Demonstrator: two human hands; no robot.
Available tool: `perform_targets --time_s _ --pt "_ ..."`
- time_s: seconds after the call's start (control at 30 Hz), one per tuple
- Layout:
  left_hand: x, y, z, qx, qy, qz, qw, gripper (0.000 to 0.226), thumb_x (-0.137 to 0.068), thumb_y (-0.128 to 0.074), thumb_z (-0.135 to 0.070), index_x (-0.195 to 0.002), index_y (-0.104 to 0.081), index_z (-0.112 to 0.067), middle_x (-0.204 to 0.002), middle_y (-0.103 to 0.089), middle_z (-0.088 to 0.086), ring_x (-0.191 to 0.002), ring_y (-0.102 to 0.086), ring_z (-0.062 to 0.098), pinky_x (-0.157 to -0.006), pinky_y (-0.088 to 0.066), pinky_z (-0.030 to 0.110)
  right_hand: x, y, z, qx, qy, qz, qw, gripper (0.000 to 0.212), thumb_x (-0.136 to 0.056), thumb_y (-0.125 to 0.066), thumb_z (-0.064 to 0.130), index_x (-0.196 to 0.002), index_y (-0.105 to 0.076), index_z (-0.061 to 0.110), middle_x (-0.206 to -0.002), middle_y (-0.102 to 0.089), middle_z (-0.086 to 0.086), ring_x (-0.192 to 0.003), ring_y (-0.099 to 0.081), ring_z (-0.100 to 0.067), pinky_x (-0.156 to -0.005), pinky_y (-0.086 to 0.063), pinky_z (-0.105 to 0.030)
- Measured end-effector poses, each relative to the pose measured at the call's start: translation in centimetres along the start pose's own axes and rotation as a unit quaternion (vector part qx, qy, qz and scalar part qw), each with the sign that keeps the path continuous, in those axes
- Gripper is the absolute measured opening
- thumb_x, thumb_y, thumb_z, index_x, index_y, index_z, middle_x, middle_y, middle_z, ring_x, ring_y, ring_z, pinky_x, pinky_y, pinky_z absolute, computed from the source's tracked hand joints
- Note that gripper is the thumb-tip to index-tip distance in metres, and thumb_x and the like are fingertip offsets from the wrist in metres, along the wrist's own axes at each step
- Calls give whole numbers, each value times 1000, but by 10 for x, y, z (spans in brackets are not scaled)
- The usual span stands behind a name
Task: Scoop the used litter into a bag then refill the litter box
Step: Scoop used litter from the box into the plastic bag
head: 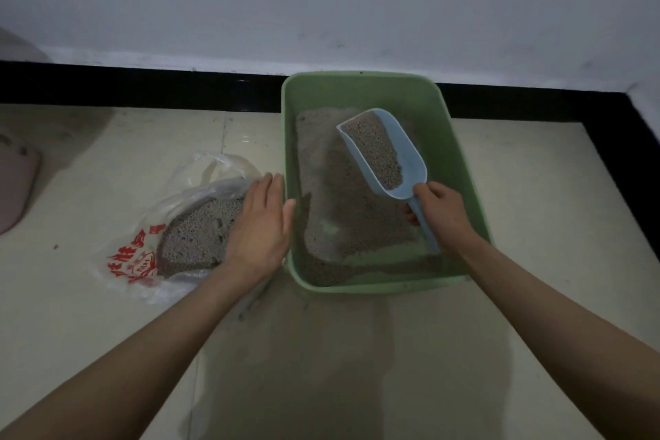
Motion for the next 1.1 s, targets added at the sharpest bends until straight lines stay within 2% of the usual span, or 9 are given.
perform_targets --time_s 0.1,0.2,0.33,0.47,0.6,0.77,0.87,0.97,1.1 --pt "20 31 15 -25 -66 -89 994 42 -94 -46 -16 -135 -43 -3 -141 -39 22 -135 -31 37 -109 -30 52 11 2 -5 16 0 11 1000 16 -92 -47 9 -80 -55 3 -72 -51 -16 -52 -47 -18 -41 -40 -16" --pt "31 55 53 -71 -57 -125 988 45 -82 -59 1 -126 -51 0 -132 -47 28 -129 -34 47 -101 -36 59 20 -4 -2 33 11 31 999 17 -90 -48 8 -79 -58 0 -70 -52 -15 -51 -48 -17 -42 -42 -18" --pt "35 73 101 -134 -9 -109 985 48 -80 -66 -6 -127 -53 -3 -129 -49 28 -131 -31 47 -101 -34 56 34 -25 16 58 40 96 993 19 -90 -49 7 -75 -58 0 -63 -52 -14 -43 -51 -8 -43 -43 -20" --pt "32 91 128 -117 29 -135 984 21 -81 -68 -9 -101 -68 -2 -117 -59 25 -129 -36 44 -101 -35 53 57 -58 44 148 86 181 969 25 -93 -49 10 -71 -57 2 -60 -53 -8 -40 -52 0 -45 -44 -18" --pt "25 102 139 -57 61 -160 984 11 -84 -66 -13 -87 -70 -3 -116 -60 19 -130 -35 36 -103 -31 44 80 -96 73 311 152 229 910 34 -92 -50 21 -60 -55 10 -56 -58 -4 -46 -50 -13 -52 -43 -27" --pt "22 106 145 4 83 -175 981 12 -87 -63 -16 -82 -68 -6 -109 -62 16 -118 -44 31 -94 -31 32 108 -150 102 479 194 282 809 33 -95 -45 32 -70 -56 13 -63 -54 1 -51 -45 -14 -49 -36 -23" --pt "25 107 146 9 91 -179 980 11 -87 -61 -15 -85 -67 -6 -101 -62 15 -107 -49 32 -83 -32 29 124 -169 118 522 248 291 762 17 -94 -48 31 -86 -52 16 -65 -47 4 -55 -45 -11 -49 -37 -25" --pt "27 105 147 -1 85 -177 981 10 -87 -59 -12 -87 -68 -6 -94 -62 16 -97 -52 33 -79 -33 29 131 -170 134 575 302 242 721 22 -93 -51 30 -105 -55 12 -77 -51 0 -66 -51 -18 -59 -38 -28" --pt "29 101 144 1 73 -175 982 10 -87 -58 -9 -85 -68 -5 -88 -62 14 -87 -55 29 -75 -35 29 128 -165 141 640 337 169 670 17 -92 -53 23 -107 -54 16 -85 -50 -1 -73 -50 -24 -65 -38 -32"
Point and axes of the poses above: each hand's wrist, its own x-axis away from the middle knuckle, its own y-axis out of the back of the hand, z = x × y, the point moved 8 cm from there along -x, towards the middle knuckle
